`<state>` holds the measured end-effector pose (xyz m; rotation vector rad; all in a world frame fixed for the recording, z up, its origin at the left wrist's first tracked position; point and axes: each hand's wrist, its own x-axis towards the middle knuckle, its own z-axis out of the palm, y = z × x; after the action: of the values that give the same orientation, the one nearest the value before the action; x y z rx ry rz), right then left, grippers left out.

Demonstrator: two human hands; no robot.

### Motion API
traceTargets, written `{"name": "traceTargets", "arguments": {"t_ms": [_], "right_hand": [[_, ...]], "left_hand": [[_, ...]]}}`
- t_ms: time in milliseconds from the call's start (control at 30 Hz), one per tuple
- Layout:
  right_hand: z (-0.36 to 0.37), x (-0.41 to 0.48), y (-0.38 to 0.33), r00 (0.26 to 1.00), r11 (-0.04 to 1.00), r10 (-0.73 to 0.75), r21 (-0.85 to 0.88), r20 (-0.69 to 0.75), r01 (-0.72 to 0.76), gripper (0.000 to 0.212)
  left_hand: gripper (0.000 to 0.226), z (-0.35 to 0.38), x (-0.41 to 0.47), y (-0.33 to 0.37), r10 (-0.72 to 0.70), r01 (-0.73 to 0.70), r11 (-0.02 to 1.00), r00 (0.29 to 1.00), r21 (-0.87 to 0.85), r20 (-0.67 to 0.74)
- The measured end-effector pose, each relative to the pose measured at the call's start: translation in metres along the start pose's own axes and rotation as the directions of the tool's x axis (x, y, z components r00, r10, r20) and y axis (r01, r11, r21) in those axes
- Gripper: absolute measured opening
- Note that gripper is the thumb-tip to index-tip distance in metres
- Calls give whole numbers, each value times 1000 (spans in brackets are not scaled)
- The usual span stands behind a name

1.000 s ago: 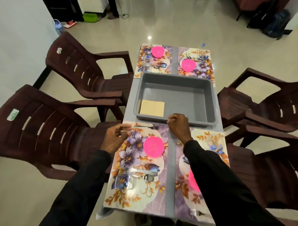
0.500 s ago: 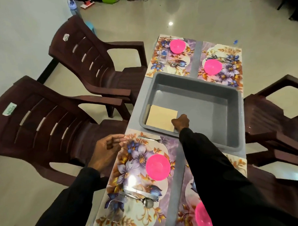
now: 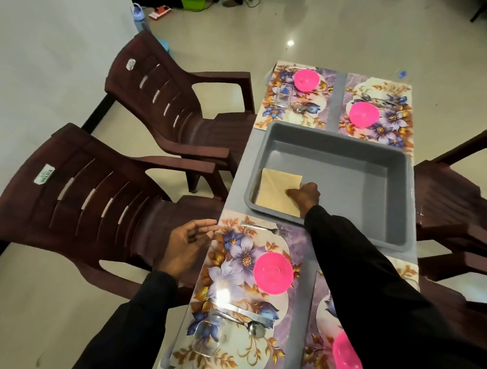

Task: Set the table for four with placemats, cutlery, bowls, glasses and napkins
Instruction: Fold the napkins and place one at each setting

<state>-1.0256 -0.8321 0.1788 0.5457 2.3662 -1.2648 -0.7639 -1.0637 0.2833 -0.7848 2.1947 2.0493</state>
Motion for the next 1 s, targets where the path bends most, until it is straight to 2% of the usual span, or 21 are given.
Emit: {"name": "traceTargets", "arguments": {"t_ms": [133, 267, 400, 500, 600, 667, 733, 833, 900, 1000], "right_hand": [[-29, -34, -13, 986, 987, -158, 20, -60, 160, 22], [-64, -92, -34, 940, 942, -335, 9, -59, 336, 26], [-89, -161, -44, 900, 899, -436, 45, 8, 435, 34], [-107, -225, -51, 878, 874, -470, 187, 93, 449, 34], [-124, -294, -52, 861, 845, -462, 402, 213, 354, 32], [-133, -326, -44, 853, 827, -460, 469, 246, 310, 32], [-135, -352, -28, 854, 837, -465, 431, 234, 338, 32], [-129, -377, 6, 869, 880, -448, 277, 211, 387, 28], [-123, -389, 33, 877, 888, -441, 240, 193, 393, 27], [-122, -402, 64, 899, 893, -429, 188, 88, 408, 27]], "left_hand": [[30, 9, -10, 14, -26, 28, 996, 999, -83, 31], [27, 17, -27, 27, -51, 67, 961, 996, -269, 68], [23, 28, -48, 27, -127, 154, 867, 988, -473, 88], [34, 35, -63, 25, -225, 278, 706, 960, -652, 166], [57, 36, -90, 26, -289, 409, 517, 910, -752, 297], [64, 35, -110, 25, -239, 480, 411, 877, -775, 417], [67, 34, -134, 26, -168, 531, 339, 846, -777, 506], [65, 37, -168, 31, -100, 522, 398, 842, -755, 530], [60, 40, -188, 28, -103, 508, 437, 848, -742, 520], [55, 44, -210, 13, -153, 592, 408, 794, -695, 588]]}}
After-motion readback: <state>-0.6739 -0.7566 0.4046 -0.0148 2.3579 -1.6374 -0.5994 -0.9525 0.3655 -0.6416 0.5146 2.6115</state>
